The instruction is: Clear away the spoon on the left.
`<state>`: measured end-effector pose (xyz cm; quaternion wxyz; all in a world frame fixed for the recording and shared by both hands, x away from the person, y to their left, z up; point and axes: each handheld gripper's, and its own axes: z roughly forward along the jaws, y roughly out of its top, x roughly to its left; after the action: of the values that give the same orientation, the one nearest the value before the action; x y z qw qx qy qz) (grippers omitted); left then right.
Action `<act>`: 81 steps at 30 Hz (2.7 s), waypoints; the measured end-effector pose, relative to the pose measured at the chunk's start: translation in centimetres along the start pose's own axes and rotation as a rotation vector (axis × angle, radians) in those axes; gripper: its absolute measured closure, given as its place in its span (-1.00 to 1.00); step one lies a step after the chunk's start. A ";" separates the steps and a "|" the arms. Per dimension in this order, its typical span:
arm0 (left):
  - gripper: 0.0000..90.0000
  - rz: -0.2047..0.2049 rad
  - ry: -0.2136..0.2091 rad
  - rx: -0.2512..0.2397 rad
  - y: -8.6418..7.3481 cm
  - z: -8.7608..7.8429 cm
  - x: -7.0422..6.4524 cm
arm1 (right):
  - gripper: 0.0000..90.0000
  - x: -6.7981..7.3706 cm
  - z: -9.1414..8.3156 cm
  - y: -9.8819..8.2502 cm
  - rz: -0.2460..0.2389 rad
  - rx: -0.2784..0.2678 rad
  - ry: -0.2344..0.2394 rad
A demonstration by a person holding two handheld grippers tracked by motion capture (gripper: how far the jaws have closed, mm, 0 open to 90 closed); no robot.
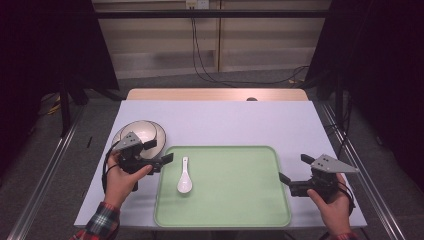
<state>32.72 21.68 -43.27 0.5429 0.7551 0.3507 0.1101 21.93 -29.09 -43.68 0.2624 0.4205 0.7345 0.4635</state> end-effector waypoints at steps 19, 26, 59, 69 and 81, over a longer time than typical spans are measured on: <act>-0.90 0.061 -0.052 -0.026 0.3 -2.0 1.0 | -0.99 -0.4 -0.3 -0.1 0.010 -0.008 -0.002; -0.91 0.066 -0.037 -0.027 0.3 -2.9 1.4 | -0.99 -0.5 -0.4 -0.2 0.013 -0.013 -0.003; -0.90 0.043 -0.018 -0.093 -0.1 -6.2 3.3 | -0.99 -1.5 -0.9 -0.5 0.048 -0.024 -0.016; -0.87 0.019 -0.017 -0.106 -0.6 -7.1 4.2 | -0.99 -1.6 -0.9 -0.6 0.049 -0.020 -0.016; -0.86 0.022 -0.007 -0.100 -1.1 -7.7 5.1 | -0.99 -1.8 -0.8 -0.8 0.056 -0.014 -0.023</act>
<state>31.80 30.95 -42.34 0.5798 0.7314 0.3344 0.1306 21.89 -31.18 -44.04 0.2608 0.4445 0.7160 0.4709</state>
